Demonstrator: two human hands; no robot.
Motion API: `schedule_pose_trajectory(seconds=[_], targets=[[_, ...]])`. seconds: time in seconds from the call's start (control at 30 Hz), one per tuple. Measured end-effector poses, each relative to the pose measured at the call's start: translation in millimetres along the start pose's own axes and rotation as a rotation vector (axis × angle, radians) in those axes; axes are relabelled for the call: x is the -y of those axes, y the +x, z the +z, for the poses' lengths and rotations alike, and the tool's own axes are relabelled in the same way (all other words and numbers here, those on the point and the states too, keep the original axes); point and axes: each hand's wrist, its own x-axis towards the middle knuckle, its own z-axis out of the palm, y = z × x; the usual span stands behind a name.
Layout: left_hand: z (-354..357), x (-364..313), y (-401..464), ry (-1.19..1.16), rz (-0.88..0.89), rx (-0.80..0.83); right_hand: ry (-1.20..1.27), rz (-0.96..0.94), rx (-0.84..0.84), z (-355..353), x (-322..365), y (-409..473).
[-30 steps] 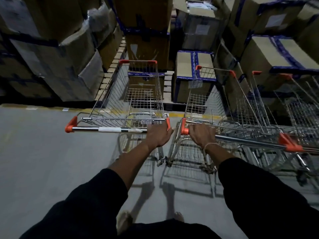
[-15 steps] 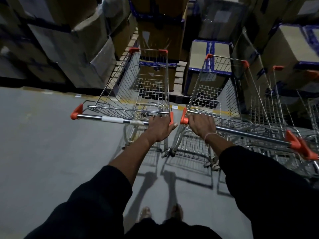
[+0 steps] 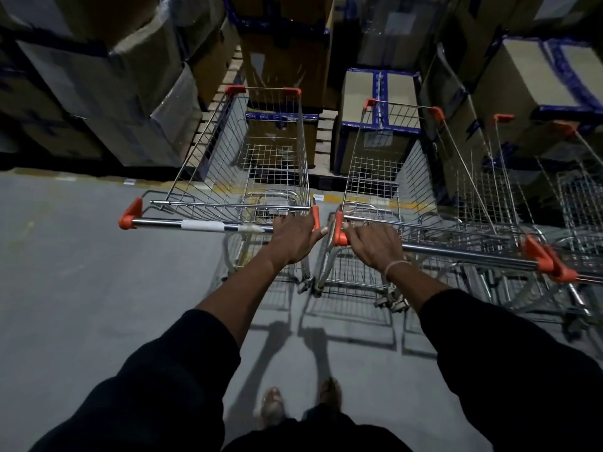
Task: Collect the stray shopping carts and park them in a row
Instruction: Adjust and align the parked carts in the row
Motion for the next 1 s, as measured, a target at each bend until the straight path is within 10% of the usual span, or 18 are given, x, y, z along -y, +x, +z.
schedule_pose_trajectory(seconds=[1.0], targets=[[4,5,-6,-0.012,0.008,-0.003,-0.023,-0.017,0.058,-4,37,21]])
